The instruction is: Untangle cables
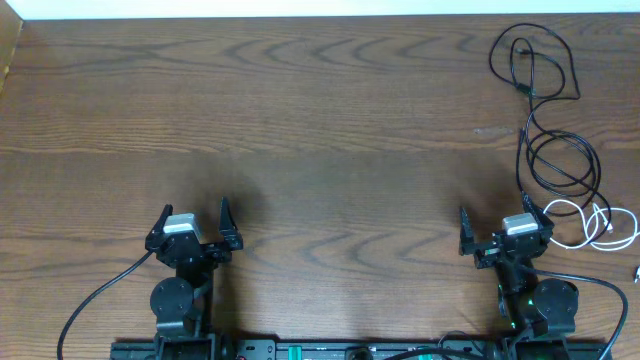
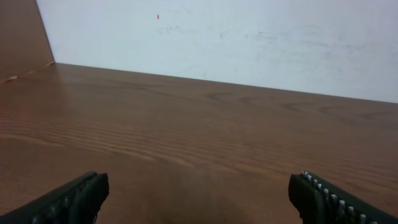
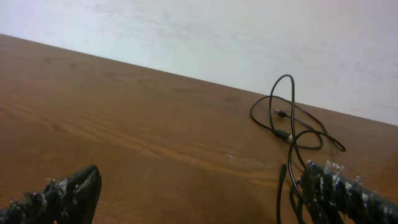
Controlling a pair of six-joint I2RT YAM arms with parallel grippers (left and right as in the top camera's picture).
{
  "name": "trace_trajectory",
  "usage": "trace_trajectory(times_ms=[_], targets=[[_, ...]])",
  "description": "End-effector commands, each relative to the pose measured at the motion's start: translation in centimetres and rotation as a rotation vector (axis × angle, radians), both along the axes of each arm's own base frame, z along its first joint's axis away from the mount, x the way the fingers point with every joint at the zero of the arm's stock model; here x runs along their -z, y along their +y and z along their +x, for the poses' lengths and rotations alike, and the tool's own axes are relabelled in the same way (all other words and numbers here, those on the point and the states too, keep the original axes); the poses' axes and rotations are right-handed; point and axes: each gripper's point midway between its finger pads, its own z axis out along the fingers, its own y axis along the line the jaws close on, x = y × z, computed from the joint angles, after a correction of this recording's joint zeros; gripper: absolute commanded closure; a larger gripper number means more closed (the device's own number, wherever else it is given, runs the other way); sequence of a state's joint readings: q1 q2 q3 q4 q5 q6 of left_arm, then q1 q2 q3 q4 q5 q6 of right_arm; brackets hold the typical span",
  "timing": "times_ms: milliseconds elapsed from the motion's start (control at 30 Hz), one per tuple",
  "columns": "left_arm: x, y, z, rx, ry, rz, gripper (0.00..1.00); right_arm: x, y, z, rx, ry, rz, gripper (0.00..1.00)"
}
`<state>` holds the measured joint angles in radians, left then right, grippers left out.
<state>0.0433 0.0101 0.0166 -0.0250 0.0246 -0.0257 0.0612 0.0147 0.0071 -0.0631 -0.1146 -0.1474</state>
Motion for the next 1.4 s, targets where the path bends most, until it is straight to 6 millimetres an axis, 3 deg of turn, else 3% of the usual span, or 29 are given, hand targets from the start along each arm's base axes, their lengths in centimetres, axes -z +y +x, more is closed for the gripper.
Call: trace_trajectory(times_ms=[0,1367], targets=[[1.57,0.08,-0.14,-0.007,0.052,-0.006,0.03,0.11,0.06,-0.02,-0.002,0.002,-0.007,0.01],[1.57,0.08,-0.14,-0.007,0.052,-0.006,0.03,0.11,0.06,-0.02,-0.002,0.001,-0.007,0.01]])
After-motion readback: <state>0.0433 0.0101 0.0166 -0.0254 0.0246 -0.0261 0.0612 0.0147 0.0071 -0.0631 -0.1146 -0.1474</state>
